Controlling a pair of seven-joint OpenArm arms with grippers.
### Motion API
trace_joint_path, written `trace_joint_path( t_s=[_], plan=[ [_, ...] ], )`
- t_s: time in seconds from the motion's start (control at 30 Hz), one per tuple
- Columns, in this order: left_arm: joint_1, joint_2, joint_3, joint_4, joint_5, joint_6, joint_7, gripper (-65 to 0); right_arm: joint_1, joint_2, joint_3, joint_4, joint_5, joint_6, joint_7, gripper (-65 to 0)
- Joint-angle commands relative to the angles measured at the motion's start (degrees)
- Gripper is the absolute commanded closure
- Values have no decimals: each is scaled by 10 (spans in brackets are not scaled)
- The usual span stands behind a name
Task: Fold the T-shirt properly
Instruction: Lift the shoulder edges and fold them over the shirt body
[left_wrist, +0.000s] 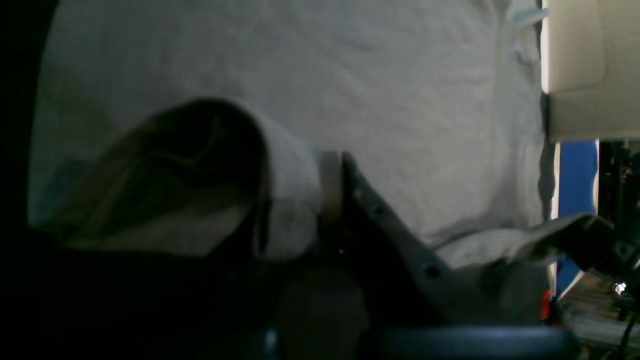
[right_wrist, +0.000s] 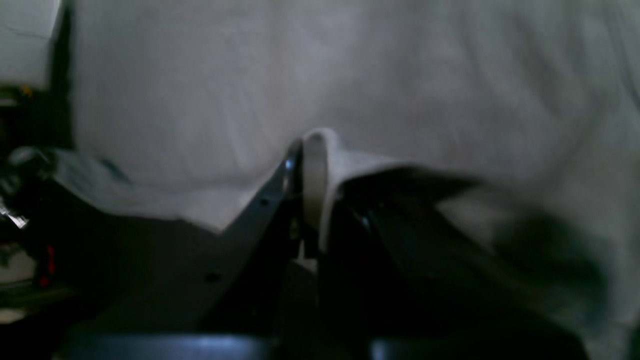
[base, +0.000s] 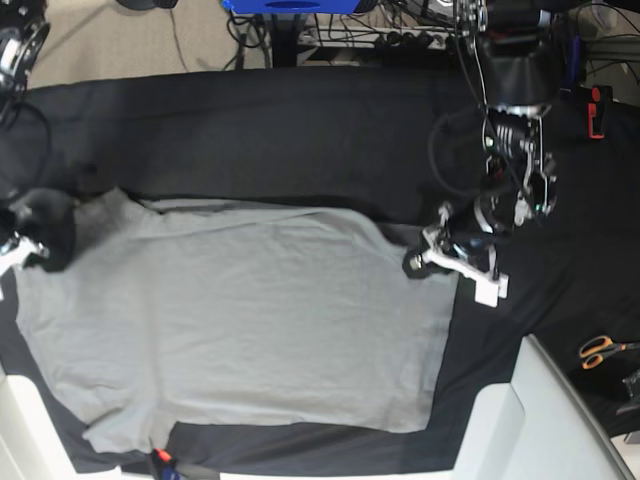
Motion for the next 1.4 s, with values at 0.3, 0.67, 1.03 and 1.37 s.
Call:
trace_joint_path(
  t_s=[0.3,0.67,1.03,1.37],
  plan=[
    [-65,-13,67,-45,42,-1,-11,0,59,36,-90,-97,6,3,110,-5],
    [-73,-19,66,-58,44,1,-40,0,70,34,-120,-101,6,3,169,-5],
    [-71,-19,66,-68,44,2,-97,0,70,33,-120,-101,6,3,199,-5],
    [-67,-17,66,-98,41,2,-147,0,70,24,-119,-101,6,3,240,-2]
  ],
)
